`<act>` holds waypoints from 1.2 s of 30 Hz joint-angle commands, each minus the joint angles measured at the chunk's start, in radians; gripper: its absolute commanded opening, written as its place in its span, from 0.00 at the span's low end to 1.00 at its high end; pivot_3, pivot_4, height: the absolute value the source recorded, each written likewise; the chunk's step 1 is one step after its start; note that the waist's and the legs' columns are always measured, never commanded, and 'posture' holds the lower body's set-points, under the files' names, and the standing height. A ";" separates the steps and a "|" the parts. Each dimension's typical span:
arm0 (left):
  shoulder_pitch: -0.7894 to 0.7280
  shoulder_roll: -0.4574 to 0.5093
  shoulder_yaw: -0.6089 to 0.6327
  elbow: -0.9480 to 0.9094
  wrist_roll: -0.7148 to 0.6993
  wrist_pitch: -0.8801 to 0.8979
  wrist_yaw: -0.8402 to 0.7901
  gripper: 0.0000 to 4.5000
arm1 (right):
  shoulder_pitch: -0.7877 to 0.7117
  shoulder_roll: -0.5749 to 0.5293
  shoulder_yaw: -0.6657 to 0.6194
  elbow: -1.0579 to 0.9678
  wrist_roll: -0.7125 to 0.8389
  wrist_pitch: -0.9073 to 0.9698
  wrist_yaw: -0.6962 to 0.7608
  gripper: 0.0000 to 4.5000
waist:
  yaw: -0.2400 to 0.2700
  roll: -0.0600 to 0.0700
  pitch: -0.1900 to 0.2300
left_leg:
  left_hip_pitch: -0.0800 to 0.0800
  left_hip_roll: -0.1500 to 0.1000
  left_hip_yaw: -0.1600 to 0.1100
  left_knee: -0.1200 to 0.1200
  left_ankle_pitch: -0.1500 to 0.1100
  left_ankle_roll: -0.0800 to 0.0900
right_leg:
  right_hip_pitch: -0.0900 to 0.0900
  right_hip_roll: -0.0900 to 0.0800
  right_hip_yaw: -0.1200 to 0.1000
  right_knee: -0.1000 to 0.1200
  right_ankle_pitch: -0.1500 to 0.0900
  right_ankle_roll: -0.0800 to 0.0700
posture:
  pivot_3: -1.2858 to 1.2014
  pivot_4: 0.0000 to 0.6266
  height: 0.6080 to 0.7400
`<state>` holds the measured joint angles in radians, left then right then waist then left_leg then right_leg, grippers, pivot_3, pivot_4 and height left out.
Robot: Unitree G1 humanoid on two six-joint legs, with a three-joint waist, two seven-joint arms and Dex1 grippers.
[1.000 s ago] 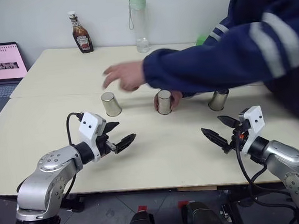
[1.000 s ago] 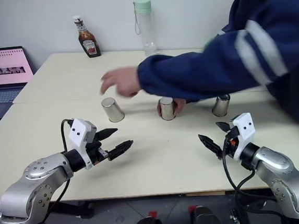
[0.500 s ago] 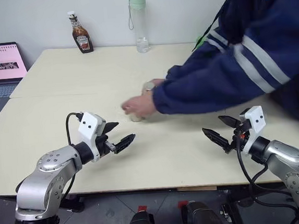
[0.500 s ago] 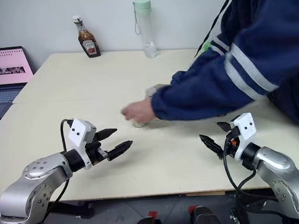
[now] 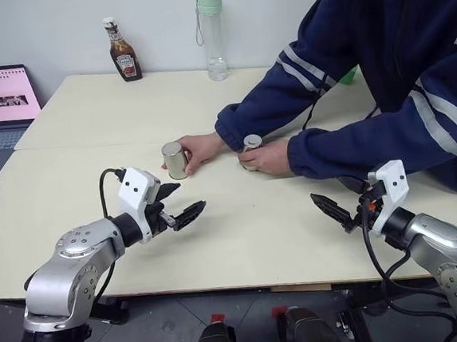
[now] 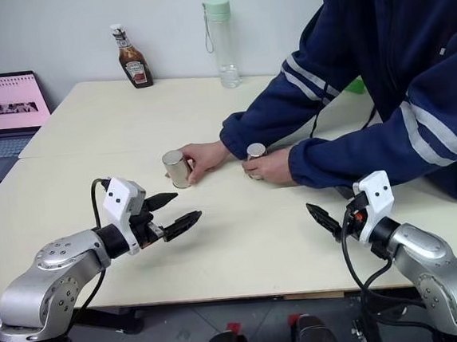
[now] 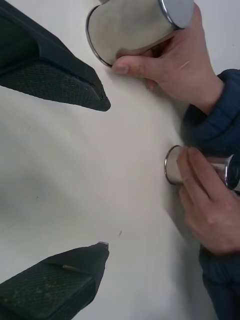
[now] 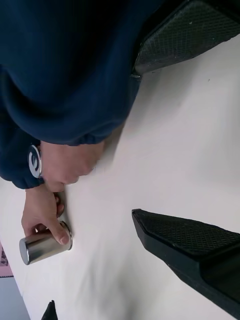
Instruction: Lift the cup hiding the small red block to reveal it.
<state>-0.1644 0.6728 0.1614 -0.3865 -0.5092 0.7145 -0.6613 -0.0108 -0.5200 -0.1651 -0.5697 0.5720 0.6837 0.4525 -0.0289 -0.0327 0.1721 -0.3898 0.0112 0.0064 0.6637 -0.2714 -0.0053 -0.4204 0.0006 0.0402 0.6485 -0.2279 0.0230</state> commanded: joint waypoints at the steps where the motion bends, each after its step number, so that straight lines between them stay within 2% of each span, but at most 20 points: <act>1: -0.003 0.004 0.023 -0.009 0.017 -0.030 0.019 0.99 | -0.007 -0.025 -0.032 -0.045 0.018 0.001 0.008 1.00 | 0.000 0.000 0.000 | 0.000 0.000 0.000 0.000 0.000 0.000 | 0.000 0.000 0.000 0.000 0.000 0.000 | 0.52 0.24 1.00; 8: 0.037 -0.008 0.079 -0.019 0.026 -0.036 0.068 0.99 | -0.022 -0.036 -0.008 -0.061 0.028 0.020 0.017 1.00 | -0.001 0.000 0.000 | 0.000 0.000 0.000 0.000 0.000 0.000 | 0.000 0.000 0.000 0.000 0.000 0.000 | 0.52 0.24 1.00; 11: 0.063 -0.032 0.104 0.003 0.075 -0.085 0.130 0.99 | -0.040 -0.031 0.016 -0.062 0.030 0.026 0.020 1.00 | -0.001 0.000 0.000 | 0.000 0.000 0.000 0.000 0.000 0.000 | 0.000 0.000 0.000 0.000 0.000 0.000 | 0.52 0.24 1.00; 23: 0.092 -0.065 0.114 -0.018 0.091 -0.110 0.177 0.99 | -0.068 -0.032 0.071 -0.038 0.034 0.025 0.064 1.00 | 0.001 0.000 0.000 | 0.000 0.000 0.000 0.000 0.000 0.000 | 0.000 -0.001 0.000 0.000 0.000 0.000 | 0.52 0.24 1.00; 31: 0.069 -0.082 0.108 0.002 0.114 -0.137 0.213 0.99 | -0.079 -0.034 0.060 -0.010 0.024 0.010 0.087 1.00 | 0.001 0.000 0.000 | 0.000 0.000 0.000 0.000 0.000 0.000 | 0.000 -0.001 0.000 0.000 0.000 0.000 | 0.52 0.24 1.00; 36: 0.012 -0.114 0.077 0.094 0.194 -0.205 0.276 0.99 | -0.082 -0.032 0.073 -0.012 0.023 0.004 0.095 1.00 | 0.001 0.000 0.000 | 0.000 0.000 0.000 0.000 0.000 0.000 | 0.000 -0.001 0.000 0.000 0.000 0.000 | 0.52 0.24 1.00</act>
<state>-0.1164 0.5744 0.2459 -0.3188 -0.3510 0.5586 -0.4181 -0.0791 -0.5464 -0.0923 -0.5627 0.5917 0.7084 0.5360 -0.0279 -0.0330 0.1719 -0.3895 0.0110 0.0061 0.6640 -0.2713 -0.0053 -0.4201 -0.0001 0.0397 0.6491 -0.2277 0.0232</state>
